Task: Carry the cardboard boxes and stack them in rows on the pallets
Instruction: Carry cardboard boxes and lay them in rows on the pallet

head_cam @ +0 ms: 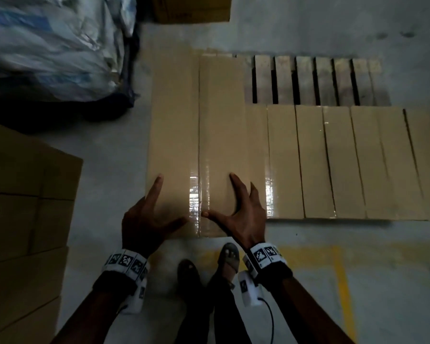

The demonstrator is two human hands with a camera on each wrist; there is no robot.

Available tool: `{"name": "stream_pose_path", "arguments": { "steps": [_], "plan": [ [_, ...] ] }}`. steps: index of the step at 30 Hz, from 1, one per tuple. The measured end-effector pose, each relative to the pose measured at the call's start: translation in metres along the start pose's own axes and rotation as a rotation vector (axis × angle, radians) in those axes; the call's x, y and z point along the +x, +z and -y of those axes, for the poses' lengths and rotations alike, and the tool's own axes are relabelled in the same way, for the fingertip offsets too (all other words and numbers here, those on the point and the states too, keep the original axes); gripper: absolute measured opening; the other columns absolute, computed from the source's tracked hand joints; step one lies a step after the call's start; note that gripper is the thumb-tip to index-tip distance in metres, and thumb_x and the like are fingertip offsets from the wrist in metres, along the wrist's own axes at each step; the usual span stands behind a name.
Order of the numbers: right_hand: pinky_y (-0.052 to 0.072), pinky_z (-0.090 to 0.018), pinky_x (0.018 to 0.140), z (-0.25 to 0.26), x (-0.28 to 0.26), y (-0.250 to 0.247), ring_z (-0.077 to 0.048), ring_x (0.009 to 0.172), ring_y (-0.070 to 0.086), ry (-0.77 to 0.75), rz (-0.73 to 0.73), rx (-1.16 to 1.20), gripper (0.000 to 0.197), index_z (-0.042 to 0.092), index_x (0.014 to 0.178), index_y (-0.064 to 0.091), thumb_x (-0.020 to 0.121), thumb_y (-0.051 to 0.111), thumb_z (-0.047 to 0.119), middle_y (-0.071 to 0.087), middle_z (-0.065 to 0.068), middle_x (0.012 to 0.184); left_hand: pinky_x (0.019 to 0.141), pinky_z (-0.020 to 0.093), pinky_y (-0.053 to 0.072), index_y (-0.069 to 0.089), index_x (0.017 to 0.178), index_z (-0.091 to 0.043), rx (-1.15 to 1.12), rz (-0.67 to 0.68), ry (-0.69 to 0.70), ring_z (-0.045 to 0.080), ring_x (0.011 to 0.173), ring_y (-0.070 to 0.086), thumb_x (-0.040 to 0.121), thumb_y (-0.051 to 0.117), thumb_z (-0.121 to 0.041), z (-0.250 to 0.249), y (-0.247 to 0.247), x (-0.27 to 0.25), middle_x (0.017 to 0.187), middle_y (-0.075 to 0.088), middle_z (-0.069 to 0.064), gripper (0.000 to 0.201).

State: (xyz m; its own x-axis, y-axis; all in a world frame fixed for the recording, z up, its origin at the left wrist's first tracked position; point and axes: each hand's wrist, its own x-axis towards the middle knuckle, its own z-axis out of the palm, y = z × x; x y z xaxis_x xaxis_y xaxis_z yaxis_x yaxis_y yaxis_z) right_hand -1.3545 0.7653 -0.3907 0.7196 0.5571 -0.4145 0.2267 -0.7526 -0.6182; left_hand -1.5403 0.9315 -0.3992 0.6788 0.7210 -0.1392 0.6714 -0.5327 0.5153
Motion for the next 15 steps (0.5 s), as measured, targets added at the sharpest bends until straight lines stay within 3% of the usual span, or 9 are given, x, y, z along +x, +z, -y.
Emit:
{"name": "stream_pose_path", "arguments": {
  "steps": [4,8,15],
  "plan": [
    [0.042,-0.047,0.11,-0.035,0.039,0.032,-0.033,0.143,0.043,0.007,0.027,-0.02,0.116,0.057,0.154,0.02,0.058,0.081,0.08,0.019,-0.004,0.168,0.078,0.038,0.059,0.021,0.162,-0.037,-0.012,0.031,-0.029,0.024,0.09,0.07,0.067,0.041,-0.1,0.031,0.057,0.017,0.119,0.072,0.005,0.116],
    [0.044,-0.048,0.108,-0.067,0.062,0.063,-0.036,0.14,0.046,0.004,0.047,-0.037,0.118,0.056,0.155,0.018,0.059,0.08,0.081,0.016,-0.004,0.169,0.085,0.041,0.059,0.022,0.162,-0.034,-0.019,0.037,-0.018,0.025,0.103,0.07,0.071,0.04,-0.099,0.056,0.102,0.024,0.135,0.066,0.003,0.113],
    [0.039,-0.048,0.112,-0.105,0.091,0.093,-0.032,0.147,0.037,0.024,0.024,-0.022,0.12,0.053,0.157,0.015,0.06,0.08,0.08,0.017,-0.003,0.169,0.086,0.03,0.052,0.023,0.162,-0.032,-0.061,0.06,-0.025,0.016,0.103,0.067,0.071,0.046,-0.095,0.074,0.15,0.043,0.139,0.063,0.001,0.112]
  ]
}}
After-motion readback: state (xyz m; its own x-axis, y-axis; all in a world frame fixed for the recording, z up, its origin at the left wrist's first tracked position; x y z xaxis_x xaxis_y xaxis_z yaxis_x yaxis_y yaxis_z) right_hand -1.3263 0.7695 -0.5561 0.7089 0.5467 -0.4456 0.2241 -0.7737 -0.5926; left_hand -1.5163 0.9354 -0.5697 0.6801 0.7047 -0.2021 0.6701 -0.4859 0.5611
